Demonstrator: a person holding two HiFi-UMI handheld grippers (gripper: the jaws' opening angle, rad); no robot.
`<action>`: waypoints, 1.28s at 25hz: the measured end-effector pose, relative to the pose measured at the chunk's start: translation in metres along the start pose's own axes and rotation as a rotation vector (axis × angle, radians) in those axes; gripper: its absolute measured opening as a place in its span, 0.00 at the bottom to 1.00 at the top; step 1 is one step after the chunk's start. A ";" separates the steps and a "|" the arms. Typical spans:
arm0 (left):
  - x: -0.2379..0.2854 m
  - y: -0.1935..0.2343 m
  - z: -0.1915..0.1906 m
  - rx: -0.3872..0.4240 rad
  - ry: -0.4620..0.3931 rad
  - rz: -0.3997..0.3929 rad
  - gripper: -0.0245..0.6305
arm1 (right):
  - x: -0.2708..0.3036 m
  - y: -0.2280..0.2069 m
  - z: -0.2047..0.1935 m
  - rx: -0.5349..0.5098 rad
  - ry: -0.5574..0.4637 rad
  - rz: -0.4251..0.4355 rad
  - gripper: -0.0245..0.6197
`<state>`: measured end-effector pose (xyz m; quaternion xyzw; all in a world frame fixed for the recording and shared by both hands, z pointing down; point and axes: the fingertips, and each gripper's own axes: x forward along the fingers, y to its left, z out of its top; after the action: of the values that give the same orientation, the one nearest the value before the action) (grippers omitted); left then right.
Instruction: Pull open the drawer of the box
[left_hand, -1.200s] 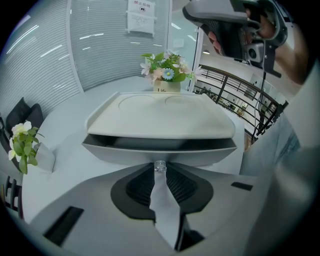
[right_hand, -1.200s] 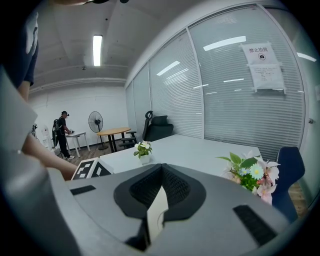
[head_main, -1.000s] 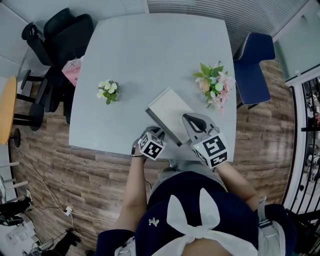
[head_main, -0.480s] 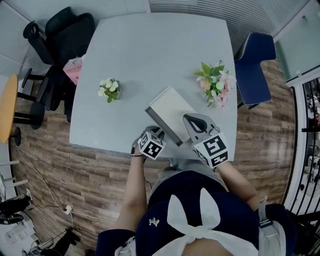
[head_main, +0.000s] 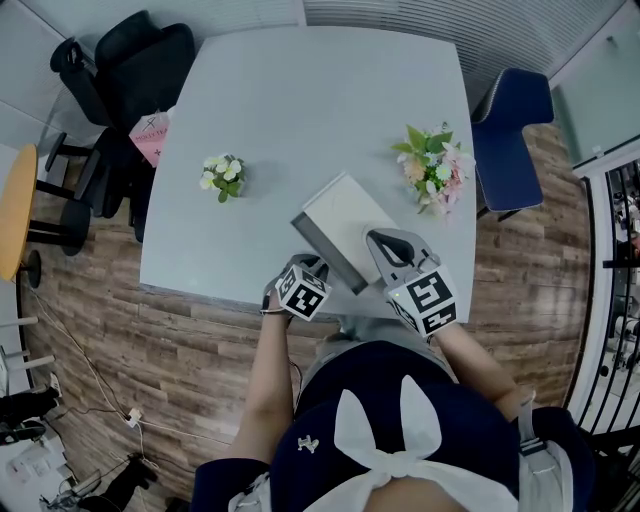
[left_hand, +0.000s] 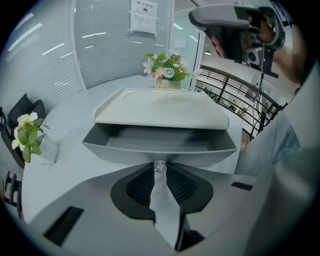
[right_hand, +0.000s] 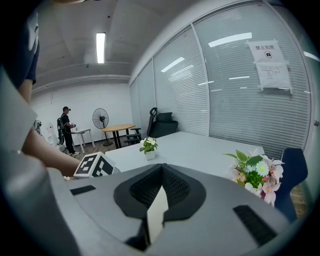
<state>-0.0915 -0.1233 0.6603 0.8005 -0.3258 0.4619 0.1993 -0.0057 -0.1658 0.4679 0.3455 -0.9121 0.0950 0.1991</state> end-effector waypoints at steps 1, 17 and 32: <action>-0.001 0.000 -0.001 -0.001 -0.001 0.000 0.17 | 0.000 0.001 0.000 -0.002 0.001 0.001 0.05; -0.004 0.001 -0.007 -0.020 -0.006 0.017 0.17 | -0.002 0.009 -0.001 -0.014 0.001 0.012 0.05; -0.008 0.002 -0.014 -0.042 -0.004 0.009 0.17 | -0.007 0.005 -0.005 -0.012 0.006 0.004 0.05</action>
<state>-0.1041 -0.1133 0.6600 0.7956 -0.3397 0.4540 0.2133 -0.0028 -0.1568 0.4689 0.3419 -0.9128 0.0909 0.2040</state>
